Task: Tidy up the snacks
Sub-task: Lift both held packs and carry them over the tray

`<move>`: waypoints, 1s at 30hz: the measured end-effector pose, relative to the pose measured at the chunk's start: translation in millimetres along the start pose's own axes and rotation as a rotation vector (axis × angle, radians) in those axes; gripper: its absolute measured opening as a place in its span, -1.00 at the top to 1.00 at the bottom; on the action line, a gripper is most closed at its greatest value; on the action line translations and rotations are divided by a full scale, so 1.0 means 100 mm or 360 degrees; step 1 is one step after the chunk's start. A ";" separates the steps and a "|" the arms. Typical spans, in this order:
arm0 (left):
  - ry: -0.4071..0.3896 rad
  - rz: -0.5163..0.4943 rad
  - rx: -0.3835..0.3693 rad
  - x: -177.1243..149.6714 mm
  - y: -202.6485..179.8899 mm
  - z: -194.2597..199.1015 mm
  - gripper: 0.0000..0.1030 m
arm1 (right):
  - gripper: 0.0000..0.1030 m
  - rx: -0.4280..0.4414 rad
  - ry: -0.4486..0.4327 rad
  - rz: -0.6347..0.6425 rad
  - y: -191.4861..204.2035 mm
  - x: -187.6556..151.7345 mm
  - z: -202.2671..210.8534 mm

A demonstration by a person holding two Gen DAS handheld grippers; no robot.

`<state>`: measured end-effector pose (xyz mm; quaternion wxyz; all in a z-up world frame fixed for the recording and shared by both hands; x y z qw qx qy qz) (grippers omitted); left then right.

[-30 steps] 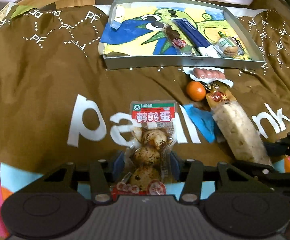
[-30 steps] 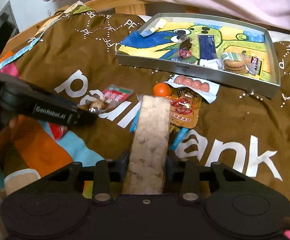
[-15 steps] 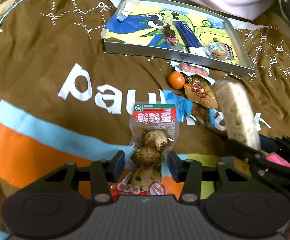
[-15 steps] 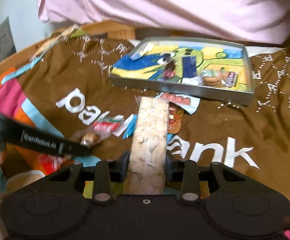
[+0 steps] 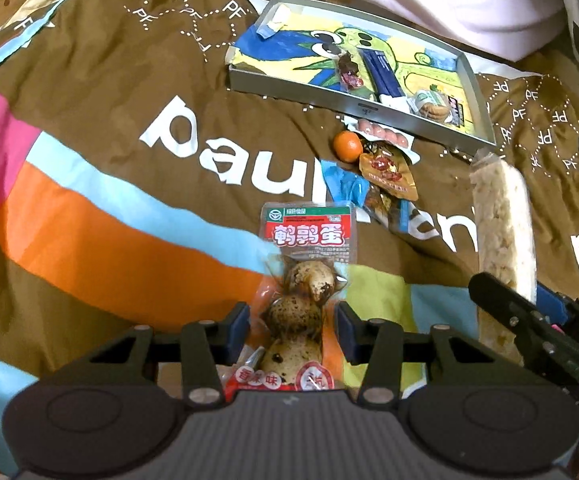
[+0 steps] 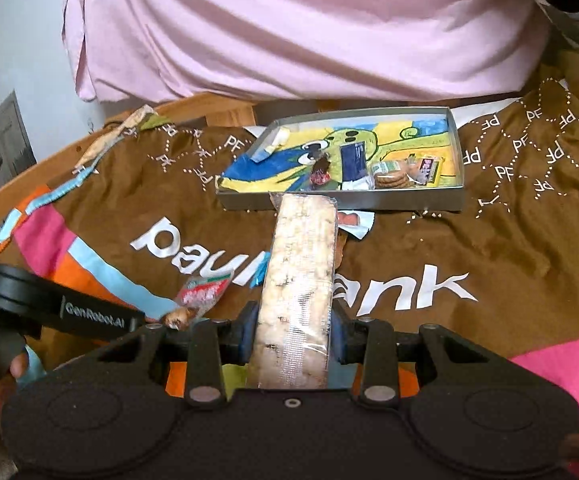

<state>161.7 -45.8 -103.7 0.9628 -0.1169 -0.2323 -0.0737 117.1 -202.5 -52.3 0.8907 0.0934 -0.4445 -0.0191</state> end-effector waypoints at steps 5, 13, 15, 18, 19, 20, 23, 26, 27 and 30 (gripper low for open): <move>0.0031 0.0025 0.0007 -0.03 0.01 -0.05 0.03 | 0.26 -0.0003 -0.0025 -0.0020 0.01 0.01 0.08; 0.0007 0.0076 -0.0002 -0.02 0.02 -0.03 0.03 | 0.26 -0.0045 0.0048 -0.0071 0.00 0.00 0.07; -0.0010 0.0101 -0.0032 0.01 0.00 0.00 0.03 | 0.26 -0.0061 0.0046 -0.0052 0.02 0.05 0.07; -0.0038 0.0120 -0.0056 0.05 -0.03 0.05 0.03 | 0.26 -0.0090 0.0026 0.0029 0.07 0.14 0.09; -0.0057 0.0125 -0.0062 0.07 -0.04 0.08 0.03 | 0.26 -0.0096 0.0023 0.0049 0.08 0.16 0.10; -0.0074 0.0133 -0.0069 0.09 -0.05 0.11 0.03 | 0.26 -0.0101 0.0021 0.0067 0.09 0.18 0.11; -0.0116 0.0159 -0.0080 0.16 -0.07 0.18 0.03 | 0.26 -0.0097 0.0029 0.0075 0.08 0.23 0.14; -0.0167 0.0168 -0.0076 0.28 -0.08 0.26 0.03 | 0.26 -0.0088 0.0040 0.0075 0.05 0.31 0.17; -0.0183 0.0165 -0.0077 0.33 -0.09 0.27 0.03 | 0.26 -0.0087 0.0035 0.0082 0.05 0.35 0.17; -0.0255 0.0162 -0.0101 0.50 -0.10 0.33 0.03 | 0.26 -0.0086 0.0012 0.0133 0.03 0.48 0.16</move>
Point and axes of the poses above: each gripper's, at about its wrist camera, not at the fingertips, and z roughly against the way its jaws point, y to its left, x to its top, the point moved 10 cm from there along -z, roughly the way its jaws point, and after that the axes turned 1 degree about y, right-handed, at the moved point
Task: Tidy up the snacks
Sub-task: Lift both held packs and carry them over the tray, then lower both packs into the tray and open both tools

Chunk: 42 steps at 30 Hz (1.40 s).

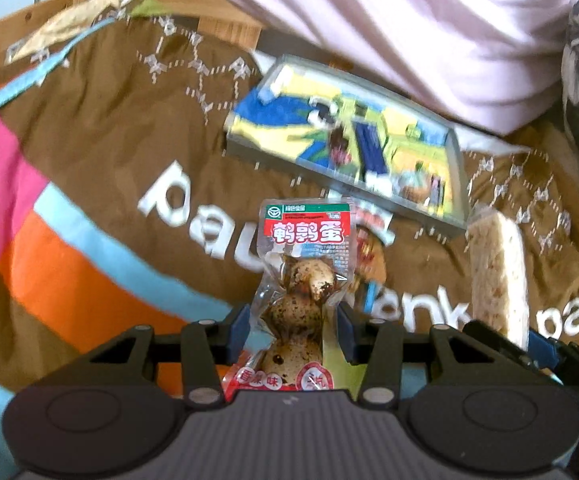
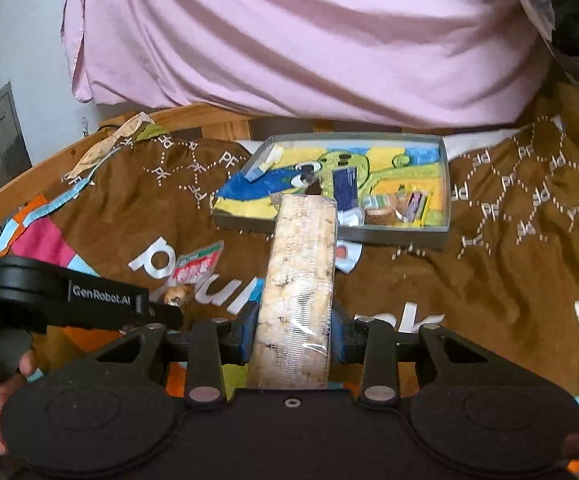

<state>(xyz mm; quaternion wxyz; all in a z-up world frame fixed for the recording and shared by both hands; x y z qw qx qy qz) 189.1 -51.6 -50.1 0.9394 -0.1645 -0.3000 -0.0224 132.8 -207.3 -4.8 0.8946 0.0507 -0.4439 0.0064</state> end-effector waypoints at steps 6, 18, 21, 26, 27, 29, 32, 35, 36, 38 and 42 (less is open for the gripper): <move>-0.0119 -0.0019 -0.0045 0.31 -0.09 -0.10 0.03 | 0.27 0.0015 -0.0043 0.0081 -0.17 0.23 -0.20; -0.0301 -0.0013 -0.0106 1.00 -0.37 -0.66 0.03 | 0.27 -0.0063 -0.0188 0.0042 -0.75 0.70 -0.92; -0.0322 0.0013 -0.0144 1.17 -0.46 -0.82 0.03 | 0.27 -0.0131 -0.0232 0.0050 -0.92 0.83 -1.08; -0.0333 -0.0016 -0.0114 1.42 -0.64 -1.11 0.03 | 0.26 -0.0162 -0.0306 0.0003 -1.14 1.06 -1.31; -0.0339 -0.0020 -0.0113 1.47 -0.67 -1.17 0.03 | 0.26 -0.0168 -0.0317 -0.0005 -1.18 1.10 -1.36; -0.0340 -0.0026 -0.0110 1.55 -0.72 -1.29 0.03 | 0.27 -0.0178 -0.0329 -0.0018 -1.25 1.16 -1.47; -0.0341 -0.0043 -0.0103 1.64 -0.80 -1.47 0.03 | 0.26 -0.0181 -0.0327 -0.0052 -1.37 1.22 -1.61; -0.0349 -0.0082 -0.0089 1.69 -0.88 -1.64 0.03 | 0.26 -0.0189 -0.0307 -0.0082 -1.47 1.26 -1.76; -0.0351 -0.0101 -0.0081 1.71 -0.90 -1.70 0.03 | 0.26 -0.0188 -0.0298 -0.0089 -1.49 1.27 -1.80; -0.0342 -0.0136 -0.0059 1.71 -0.94 -1.82 0.03 | 0.26 -0.0184 -0.0273 -0.0101 -1.54 1.27 -1.88; -0.0301 -0.0155 -0.0040 1.67 -0.98 -2.03 0.03 | 0.26 -0.0202 -0.0198 -0.0083 -1.58 1.22 -2.04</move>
Point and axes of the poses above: each gripper's, at about its wrist camera, not at the fingertips, and z roughly against the way its jaws point, y to its left, x to its top, the point moved 10 cm from there along -z, roughly the way its jaws point, and after that the axes turned 1 degree about y, right-handed, at the moved point
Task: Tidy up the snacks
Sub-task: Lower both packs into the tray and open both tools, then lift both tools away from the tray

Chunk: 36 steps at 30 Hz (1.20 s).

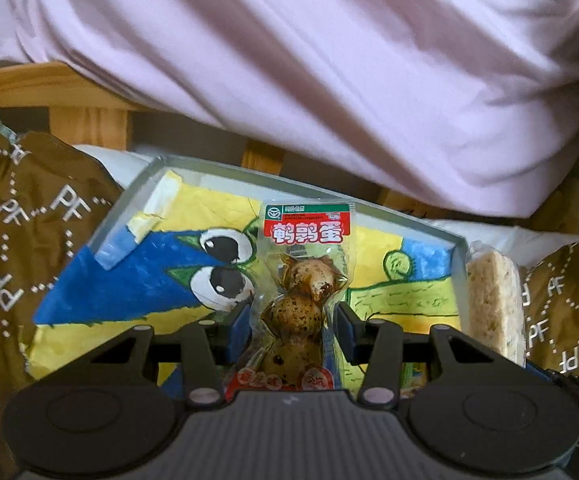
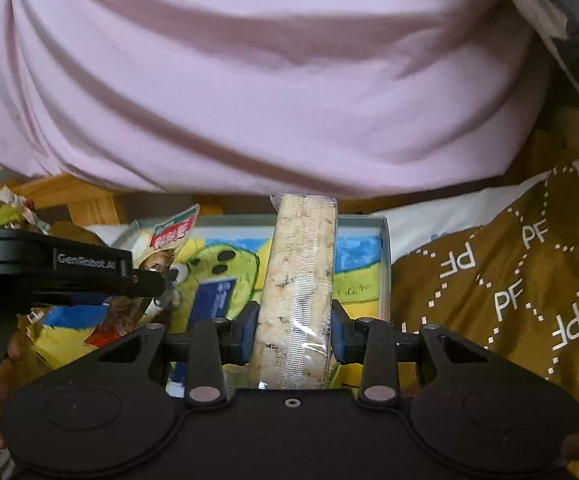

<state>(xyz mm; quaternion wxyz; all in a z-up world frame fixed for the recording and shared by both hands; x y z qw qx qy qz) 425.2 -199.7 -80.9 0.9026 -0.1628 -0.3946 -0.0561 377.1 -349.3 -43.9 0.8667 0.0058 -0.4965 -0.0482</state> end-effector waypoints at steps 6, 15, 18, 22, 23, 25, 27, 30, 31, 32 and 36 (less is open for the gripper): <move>0.0073 -0.0030 0.0042 -0.16 -0.01 -0.20 0.03 | 0.26 -0.0043 0.0092 0.0020 -0.05 -0.12 -0.14; 0.0095 -0.0152 0.0111 -0.28 -0.07 -0.27 -0.01 | 0.26 -0.0057 0.0178 0.0060 -0.02 -0.27 -0.27; 0.0108 -0.0153 0.0088 -0.28 -0.09 -0.27 -0.03 | 0.24 -0.0072 0.0174 0.0076 -0.03 -0.26 -0.28; 0.0131 -0.0090 0.0050 -0.25 -0.07 -0.24 -0.13 | 0.02 -0.0080 0.0147 0.0080 -0.05 -0.23 -0.25; 0.0113 -0.0074 0.0041 -0.22 -0.07 -0.21 -0.17 | -0.01 -0.0087 0.0134 0.0083 -0.06 -0.21 -0.24; 0.0066 -0.0064 0.0036 -0.16 -0.07 -0.11 -0.42 | -0.13 -0.0095 0.0111 0.0086 -0.07 -0.18 -0.19; -0.0003 -0.0060 0.0042 -0.09 -0.06 0.01 -0.59 | -0.22 -0.0101 0.0078 0.0086 -0.08 -0.13 -0.14; -0.0092 -0.0055 0.0043 0.02 -0.04 0.20 -0.76 | -0.46 -0.0107 0.0019 0.0074 -0.10 -0.06 -0.03; -0.0121 -0.0048 0.0042 0.05 -0.02 0.27 -0.85 | -0.55 -0.0108 -0.0007 0.0067 -0.10 -0.04 0.02; -0.0154 -0.0040 0.0043 0.07 -0.01 0.36 -0.88 | -0.59 -0.0107 -0.0030 0.0059 -0.09 -0.02 0.08; -0.0278 -0.0022 0.0065 0.15 0.07 0.69 -0.99 | -0.83 -0.0081 -0.0135 0.0044 0.00 0.07 0.34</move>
Point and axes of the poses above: each gripper's, at about its wrist camera, not at the fingertips, and z roughly against the way its jaws point, y to its left, x to its top, the point moved 10 cm from there along -z, roughly the way its jaws point, and after that the axes turned 1 degree about y, right-handed, at the moved point
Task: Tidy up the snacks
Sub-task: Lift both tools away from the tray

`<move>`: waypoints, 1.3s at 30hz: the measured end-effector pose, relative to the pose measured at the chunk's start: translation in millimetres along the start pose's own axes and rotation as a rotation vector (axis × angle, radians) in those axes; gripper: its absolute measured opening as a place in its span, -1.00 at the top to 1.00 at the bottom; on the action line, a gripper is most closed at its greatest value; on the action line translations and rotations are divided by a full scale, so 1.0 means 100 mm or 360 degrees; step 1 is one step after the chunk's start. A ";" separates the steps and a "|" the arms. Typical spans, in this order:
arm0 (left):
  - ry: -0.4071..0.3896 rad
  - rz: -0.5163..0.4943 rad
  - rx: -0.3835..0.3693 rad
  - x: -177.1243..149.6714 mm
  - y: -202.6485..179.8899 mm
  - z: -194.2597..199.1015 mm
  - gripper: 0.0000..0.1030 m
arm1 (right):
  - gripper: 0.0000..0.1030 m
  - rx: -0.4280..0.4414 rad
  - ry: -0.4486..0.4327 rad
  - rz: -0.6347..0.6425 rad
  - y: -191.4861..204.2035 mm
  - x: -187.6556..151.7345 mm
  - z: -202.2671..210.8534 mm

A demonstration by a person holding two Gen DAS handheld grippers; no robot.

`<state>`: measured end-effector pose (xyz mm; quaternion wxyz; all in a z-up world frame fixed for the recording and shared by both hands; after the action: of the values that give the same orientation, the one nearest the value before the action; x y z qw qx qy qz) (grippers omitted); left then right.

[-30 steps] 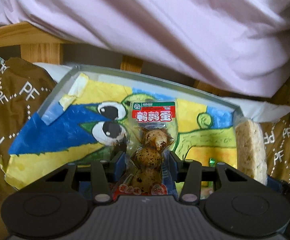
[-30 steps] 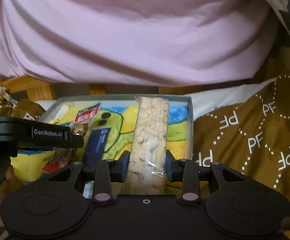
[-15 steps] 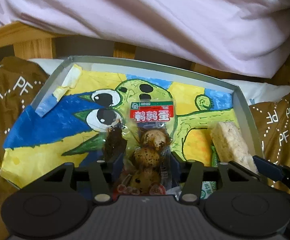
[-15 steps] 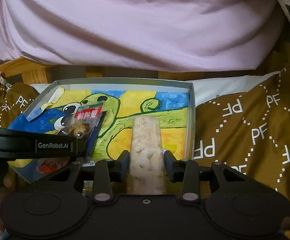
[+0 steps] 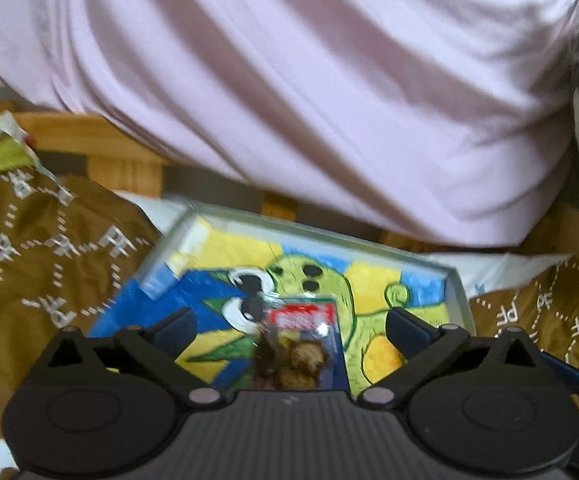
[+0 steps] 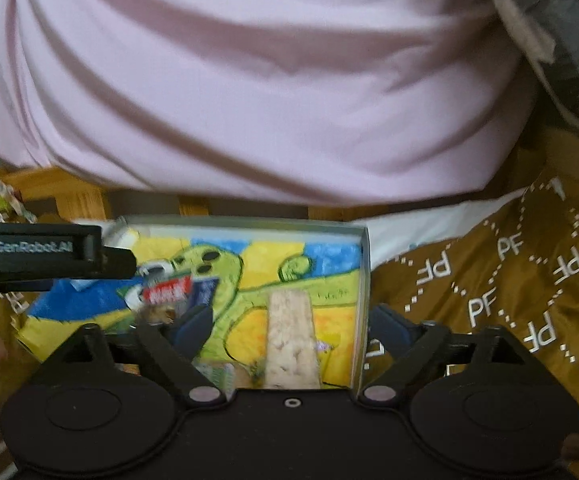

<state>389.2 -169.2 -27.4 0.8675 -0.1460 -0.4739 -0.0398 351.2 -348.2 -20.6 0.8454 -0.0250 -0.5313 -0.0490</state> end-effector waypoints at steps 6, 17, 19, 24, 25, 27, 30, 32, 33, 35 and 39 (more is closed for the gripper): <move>-0.0104 0.0004 0.0050 0.08 0.22 0.46 -0.99 | -0.98 0.0040 -0.0182 0.0013 0.18 0.16 0.44; -0.0255 -0.0008 0.0110 -0.07 0.58 1.24 -0.99 | -0.99 0.0054 -0.0404 -0.0017 0.32 0.16 1.29; -0.0275 -0.0013 0.0110 -0.12 0.62 1.37 -0.99 | -0.99 0.0053 -0.0437 -0.0007 0.35 0.15 1.45; -0.0308 -0.0011 0.0103 -0.24 0.68 1.67 -0.99 | -0.99 0.0059 -0.0457 0.0006 0.42 0.03 1.77; -0.0310 -0.0011 0.0101 -0.27 0.69 1.73 -0.99 | -0.99 0.0062 -0.0449 0.0008 0.45 -0.01 1.81; -0.0314 -0.0017 0.0099 -0.33 0.71 1.82 -0.99 | -0.99 0.0071 -0.0430 0.0019 0.50 -0.08 1.88; -0.0323 -0.0049 0.0125 -0.43 0.75 1.95 -0.99 | -0.99 0.0079 -0.0392 0.0041 0.58 -0.20 1.97; -0.0316 -0.0069 0.0129 -0.51 0.78 2.02 -0.99 | -0.99 0.0084 -0.0362 0.0050 0.62 -0.28 2.02; -0.0310 -0.0076 0.0134 -0.55 0.80 2.05 -0.99 | -0.99 0.0086 -0.0351 0.0052 0.65 -0.32 2.05; -0.0296 -0.0086 0.0156 -0.63 0.84 2.12 -0.99 | -0.99 0.0079 -0.0335 0.0045 0.67 -0.39 2.11; -0.0270 -0.0118 0.0192 -0.77 0.90 2.24 -0.99 | -0.99 0.0066 -0.0300 0.0007 0.69 -0.50 2.21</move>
<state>184.7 -23.7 2.9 0.8293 -0.0786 -0.5523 -0.0308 138.7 -256.4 31.1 0.7920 -0.0132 -0.6094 -0.0336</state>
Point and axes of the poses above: each gripper's, at about its wrist camera, not at the fingertips, and z roughly against the way its jaws point, y to its left, x to its top, the point moved 10 cm from there along -z, roughly the way its jaws point, and after that the axes turned 1 degree about y, right-handed, at the moved point
